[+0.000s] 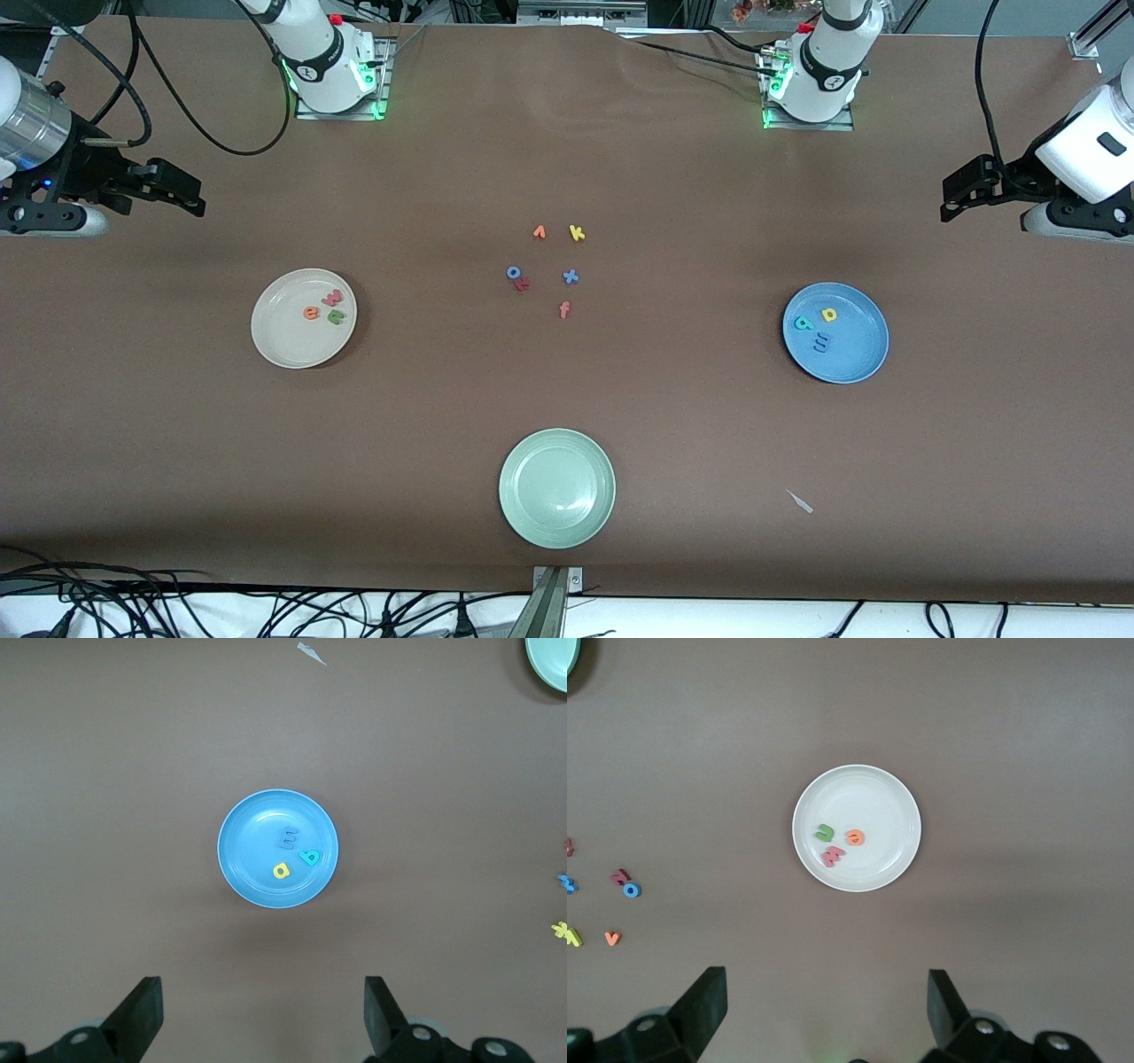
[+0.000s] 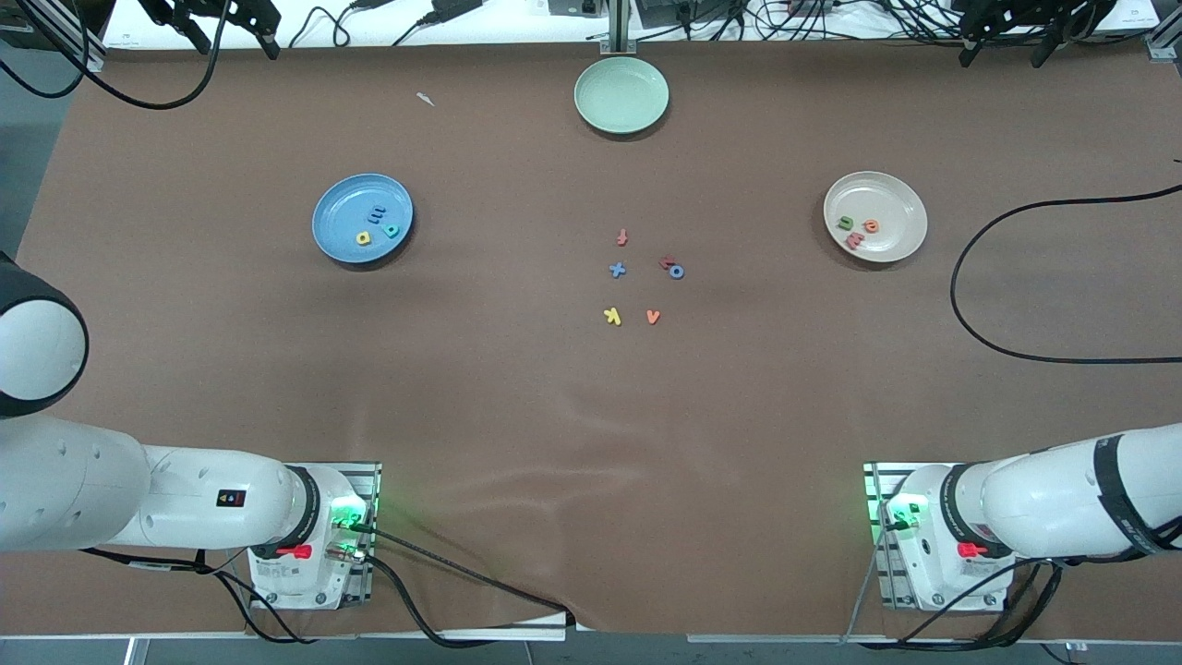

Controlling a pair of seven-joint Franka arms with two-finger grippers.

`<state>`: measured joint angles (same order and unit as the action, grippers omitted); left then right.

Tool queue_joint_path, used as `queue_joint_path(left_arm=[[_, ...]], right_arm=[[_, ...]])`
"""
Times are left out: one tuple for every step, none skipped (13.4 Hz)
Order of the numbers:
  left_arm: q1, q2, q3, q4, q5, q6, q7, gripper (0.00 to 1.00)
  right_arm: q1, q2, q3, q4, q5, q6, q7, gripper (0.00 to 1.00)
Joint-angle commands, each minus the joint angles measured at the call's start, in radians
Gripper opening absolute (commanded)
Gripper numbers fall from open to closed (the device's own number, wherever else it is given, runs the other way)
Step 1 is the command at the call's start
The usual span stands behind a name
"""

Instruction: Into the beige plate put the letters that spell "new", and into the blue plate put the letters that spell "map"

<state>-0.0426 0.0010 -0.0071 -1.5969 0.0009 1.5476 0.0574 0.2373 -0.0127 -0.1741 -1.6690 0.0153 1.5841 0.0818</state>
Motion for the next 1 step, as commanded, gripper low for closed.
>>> queue_joint_path(left_arm=[[-0.013, 0.017, 0.002, 0.037, 0.019, -0.032, -0.007, 1.0]], right_arm=[[-0.007, 0.008, 0.005, 0.017, -0.011, -0.003, 0.003, 1.0]])
